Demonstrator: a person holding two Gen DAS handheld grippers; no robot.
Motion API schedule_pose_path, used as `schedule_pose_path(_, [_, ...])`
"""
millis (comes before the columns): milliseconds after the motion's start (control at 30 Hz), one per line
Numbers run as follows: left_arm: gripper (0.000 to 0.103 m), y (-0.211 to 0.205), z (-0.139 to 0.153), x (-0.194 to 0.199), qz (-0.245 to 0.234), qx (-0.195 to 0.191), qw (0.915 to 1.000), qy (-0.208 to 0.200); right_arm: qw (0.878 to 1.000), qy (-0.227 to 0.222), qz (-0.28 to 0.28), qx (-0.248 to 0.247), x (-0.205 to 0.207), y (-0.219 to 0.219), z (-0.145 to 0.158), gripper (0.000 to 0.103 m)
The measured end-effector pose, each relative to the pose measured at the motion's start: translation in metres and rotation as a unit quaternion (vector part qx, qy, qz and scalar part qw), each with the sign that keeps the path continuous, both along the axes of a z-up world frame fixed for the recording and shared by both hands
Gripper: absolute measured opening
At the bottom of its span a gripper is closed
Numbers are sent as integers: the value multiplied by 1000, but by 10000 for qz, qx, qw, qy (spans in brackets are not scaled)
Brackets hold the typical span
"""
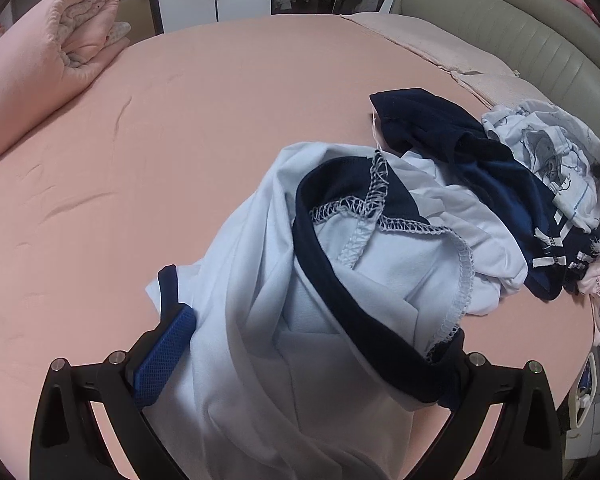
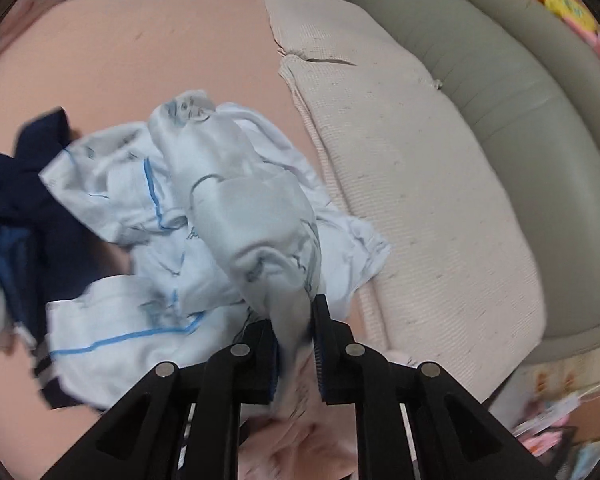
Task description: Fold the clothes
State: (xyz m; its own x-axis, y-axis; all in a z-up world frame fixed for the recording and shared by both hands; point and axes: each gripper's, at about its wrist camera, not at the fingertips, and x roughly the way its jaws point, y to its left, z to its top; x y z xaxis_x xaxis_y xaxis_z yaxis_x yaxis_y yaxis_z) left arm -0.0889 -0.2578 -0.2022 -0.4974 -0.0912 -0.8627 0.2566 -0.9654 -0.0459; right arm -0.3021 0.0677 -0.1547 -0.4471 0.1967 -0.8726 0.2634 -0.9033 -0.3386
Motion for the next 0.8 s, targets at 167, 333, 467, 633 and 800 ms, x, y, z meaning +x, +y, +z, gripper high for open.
schedule_pose_path(167, [103,-1,1,0,-32,95,9999,63,9916,227,5,-1272,24,-8,42,76])
schedule_pose_path(333, [103,-4,1,3,-19,241,9995,208,9840,368,752,-1570,48,-65,53,77])
schedule_pose_path(467, [103,-2,0,6,-52,227,9991,358,9846,288,1501,-844,62,-130,12,77])
schedule_pose_path(633, [86,1,-7,4,-74,-175,9990,396,9720,257,2320,248,80,-198,-47,77])
schedule_pose_path(800, [39,1,1,10,101,-526,9965,636,9429,822,2852,1512,92,-232,-94,77])
